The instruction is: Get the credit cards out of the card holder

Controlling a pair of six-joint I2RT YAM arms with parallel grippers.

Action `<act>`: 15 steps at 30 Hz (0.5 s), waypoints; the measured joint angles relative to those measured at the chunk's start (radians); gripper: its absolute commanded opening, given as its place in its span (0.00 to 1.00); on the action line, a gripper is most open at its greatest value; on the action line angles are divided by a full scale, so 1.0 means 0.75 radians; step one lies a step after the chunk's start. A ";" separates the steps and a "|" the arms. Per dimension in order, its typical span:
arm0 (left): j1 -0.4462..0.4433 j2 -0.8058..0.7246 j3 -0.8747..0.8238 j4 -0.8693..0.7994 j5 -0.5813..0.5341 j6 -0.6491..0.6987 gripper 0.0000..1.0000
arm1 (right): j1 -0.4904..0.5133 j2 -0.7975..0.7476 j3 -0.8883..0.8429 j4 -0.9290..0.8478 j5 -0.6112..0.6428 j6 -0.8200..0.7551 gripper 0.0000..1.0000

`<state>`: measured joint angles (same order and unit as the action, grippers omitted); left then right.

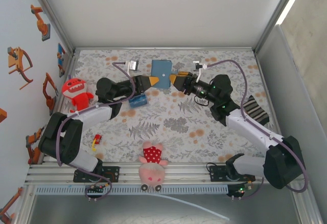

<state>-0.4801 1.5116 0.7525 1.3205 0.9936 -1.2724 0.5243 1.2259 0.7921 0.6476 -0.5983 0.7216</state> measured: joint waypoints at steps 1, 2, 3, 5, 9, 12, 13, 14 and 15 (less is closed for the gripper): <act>-0.002 0.000 0.000 -0.001 -0.003 -0.001 0.00 | 0.000 0.001 0.000 0.001 0.003 0.005 0.30; -0.003 0.000 0.000 -0.002 -0.004 -0.001 0.00 | 0.000 0.001 0.000 0.002 0.004 0.007 0.29; -0.004 0.000 0.000 -0.002 -0.006 -0.002 0.00 | 0.000 0.001 0.001 0.003 0.005 0.012 0.28; -0.006 0.000 0.000 -0.002 -0.009 -0.005 0.00 | 0.000 0.001 0.000 0.010 0.010 0.020 0.27; -0.007 -0.002 0.000 -0.002 -0.012 -0.010 0.00 | -0.001 -0.002 -0.006 0.023 0.022 0.022 0.26; -0.013 -0.002 0.001 -0.006 -0.012 -0.010 0.00 | -0.003 -0.019 -0.026 0.029 0.042 0.022 0.26; -0.016 -0.003 0.001 -0.003 -0.009 -0.010 0.00 | -0.007 -0.025 -0.032 0.029 0.057 0.023 0.26; -0.021 -0.004 0.001 0.000 -0.006 -0.010 0.00 | -0.012 -0.027 -0.035 0.028 0.067 0.026 0.26; -0.027 -0.006 0.002 0.005 -0.006 -0.010 0.00 | -0.018 -0.027 -0.036 0.026 0.076 0.031 0.26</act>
<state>-0.5007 1.5074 0.7536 1.3243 0.9894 -1.2800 0.5110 1.2057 0.7654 0.6674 -0.5411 0.7448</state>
